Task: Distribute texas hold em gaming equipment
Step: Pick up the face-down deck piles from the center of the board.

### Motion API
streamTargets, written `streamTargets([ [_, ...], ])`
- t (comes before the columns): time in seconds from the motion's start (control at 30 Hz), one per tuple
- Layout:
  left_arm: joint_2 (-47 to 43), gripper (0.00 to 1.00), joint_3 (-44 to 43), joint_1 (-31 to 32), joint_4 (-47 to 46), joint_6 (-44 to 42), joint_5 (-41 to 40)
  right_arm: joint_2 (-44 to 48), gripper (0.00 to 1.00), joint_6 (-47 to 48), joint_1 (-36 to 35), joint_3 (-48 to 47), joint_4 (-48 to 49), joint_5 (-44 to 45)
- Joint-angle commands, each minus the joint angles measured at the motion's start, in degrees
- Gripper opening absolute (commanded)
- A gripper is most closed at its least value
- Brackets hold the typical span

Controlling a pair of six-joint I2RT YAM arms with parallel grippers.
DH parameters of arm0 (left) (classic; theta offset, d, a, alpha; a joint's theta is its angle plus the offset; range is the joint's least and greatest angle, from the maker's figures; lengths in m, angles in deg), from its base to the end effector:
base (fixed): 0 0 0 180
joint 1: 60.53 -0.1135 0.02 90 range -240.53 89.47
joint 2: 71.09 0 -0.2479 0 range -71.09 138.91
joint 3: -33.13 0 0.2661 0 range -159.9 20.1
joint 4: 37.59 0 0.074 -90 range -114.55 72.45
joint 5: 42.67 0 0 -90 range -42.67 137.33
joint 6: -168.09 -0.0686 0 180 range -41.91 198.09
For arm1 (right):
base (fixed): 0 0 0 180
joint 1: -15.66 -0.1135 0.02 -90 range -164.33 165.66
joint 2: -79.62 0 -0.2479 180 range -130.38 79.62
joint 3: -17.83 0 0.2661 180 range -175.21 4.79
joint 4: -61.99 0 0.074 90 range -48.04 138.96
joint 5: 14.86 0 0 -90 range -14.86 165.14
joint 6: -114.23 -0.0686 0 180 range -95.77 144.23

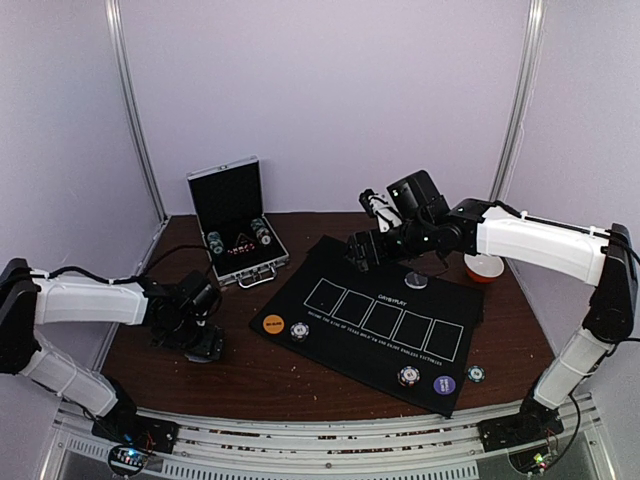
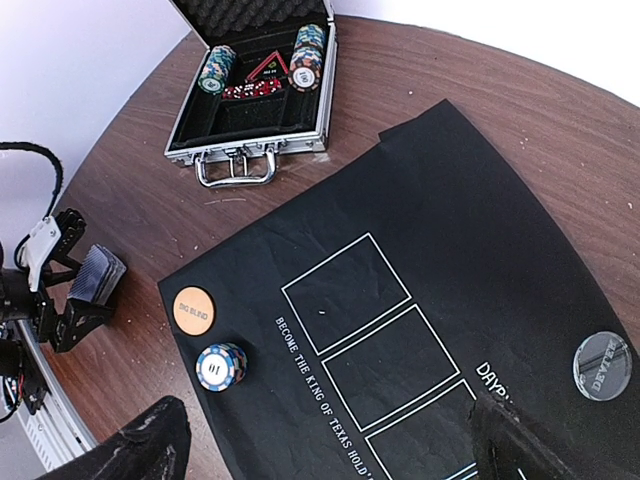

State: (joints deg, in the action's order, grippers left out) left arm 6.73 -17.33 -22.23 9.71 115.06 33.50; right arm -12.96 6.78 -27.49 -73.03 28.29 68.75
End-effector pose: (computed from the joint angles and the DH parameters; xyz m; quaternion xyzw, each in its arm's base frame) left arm 0.1995 -0.1366 0.0979 -0.0046 0.9840 0.0136 0.1778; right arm 0.2961 0.2880 0.2708 -0.2223 0.8594 0.2737 0.3703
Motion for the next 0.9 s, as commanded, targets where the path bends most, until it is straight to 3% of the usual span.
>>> streamTargets([
  [0.0,2.05,0.88,1.24,0.05,-5.03,-0.67,3.7,0.17,1.0,1.26,-0.44,-0.05,-1.52,1.58],
  [0.3,2.86,0.73,3.24,-0.06,-6.17,-1.93,5.15,0.4,1.0,2.24,-0.44,-0.4,-1.87,2.6],
  [0.77,6.08,0.77,4.65,-1.16,-7.98,-2.25,8.91,0.98,1.0,3.13,-0.49,-0.43,-2.67,3.84],
  [0.87,5.79,0.66,4.79,-1.08,-8.3,-2.62,9.77,0.9,1.0,3.29,-0.44,-0.66,-2.86,4.08],
])
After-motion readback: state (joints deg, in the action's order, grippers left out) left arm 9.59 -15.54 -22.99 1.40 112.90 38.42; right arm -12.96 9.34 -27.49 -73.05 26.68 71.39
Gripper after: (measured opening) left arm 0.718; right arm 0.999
